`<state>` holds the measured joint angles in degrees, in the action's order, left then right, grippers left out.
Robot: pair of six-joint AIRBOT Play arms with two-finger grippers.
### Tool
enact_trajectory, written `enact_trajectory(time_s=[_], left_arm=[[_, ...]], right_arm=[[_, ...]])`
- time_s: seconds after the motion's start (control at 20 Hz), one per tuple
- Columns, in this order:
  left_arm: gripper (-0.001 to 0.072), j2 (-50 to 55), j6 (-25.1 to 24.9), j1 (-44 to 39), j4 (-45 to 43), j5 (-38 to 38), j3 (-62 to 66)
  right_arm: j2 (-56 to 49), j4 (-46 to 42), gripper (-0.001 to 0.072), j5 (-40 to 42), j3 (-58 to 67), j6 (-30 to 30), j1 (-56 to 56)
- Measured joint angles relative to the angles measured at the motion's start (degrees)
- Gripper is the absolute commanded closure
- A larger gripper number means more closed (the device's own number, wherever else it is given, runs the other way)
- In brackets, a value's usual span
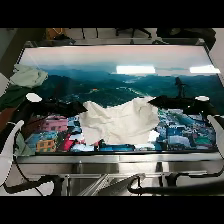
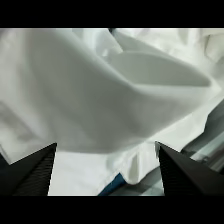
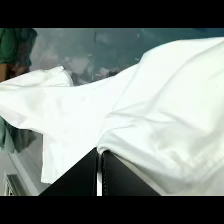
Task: Fold the shirts.
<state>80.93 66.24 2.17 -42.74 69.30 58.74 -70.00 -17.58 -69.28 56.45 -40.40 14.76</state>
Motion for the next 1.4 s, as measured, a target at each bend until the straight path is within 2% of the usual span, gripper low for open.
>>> enact_trajectory(time_s=[0.15,0.25,0.5,0.55,0.65,0.75,0.8,1.0,1.2,1.4], left_arm=[[0.0021,-1.60,2.67,2.54,-3.78,5.16,-4.42],[0.0022,-4.28,3.82,3.10,-4.72,5.05,-10.78],[0.0022,-9.92,4.74,-0.96,-1.14,-4.79,-26.32],[0.0064,-10.45,4.74,-2.84,0.33,-7.30,-28.28],[0.0333,-11.06,4.68,-7.04,2.80,-12.00,-30.45],[0.0526,-11.32,4.48,-10.58,3.23,-17.35,-30.93],[0.0696,-11.41,4.48,-11.76,3.52,-19.43,-30.73],[0.0701,-11.96,3.32,-11.43,4.07,-20.61,-25.81],[0.0701,-18.29,2.47,-6.49,4.22,-13.40,-13.07],[0.0701,-28.72,3.26,0.26,4.26,-7.06,6.88]], right_arm=[[-0.85,-1.73,0.0697,0.00,-0.22,0.15,-0.17],[-1.11,-2.25,0.0697,0.17,-0.28,0.15,-0.22],[-1.33,-2.82,0.0697,0.39,-0.33,0.15,-0.28],[-1.33,-2.86,0.0697,0.39,-0.33,0.15,-0.28],[-1.33,-2.97,0.0697,0.42,-0.33,0.17,-0.28],[-1.33,-2.97,0.0697,0.42,-0.33,0.17,-0.28],[-1.33,-2.97,0.0697,0.42,-0.33,0.15,-0.28],[-0.31,-2.93,0.0698,-0.22,-0.22,0.15,-0.17],[6.03,1.03,0.0697,-2.03,3.65,0.17,2.54],[17.46,5.27,0.0698,-2.60,14.75,0.17,8.41]])
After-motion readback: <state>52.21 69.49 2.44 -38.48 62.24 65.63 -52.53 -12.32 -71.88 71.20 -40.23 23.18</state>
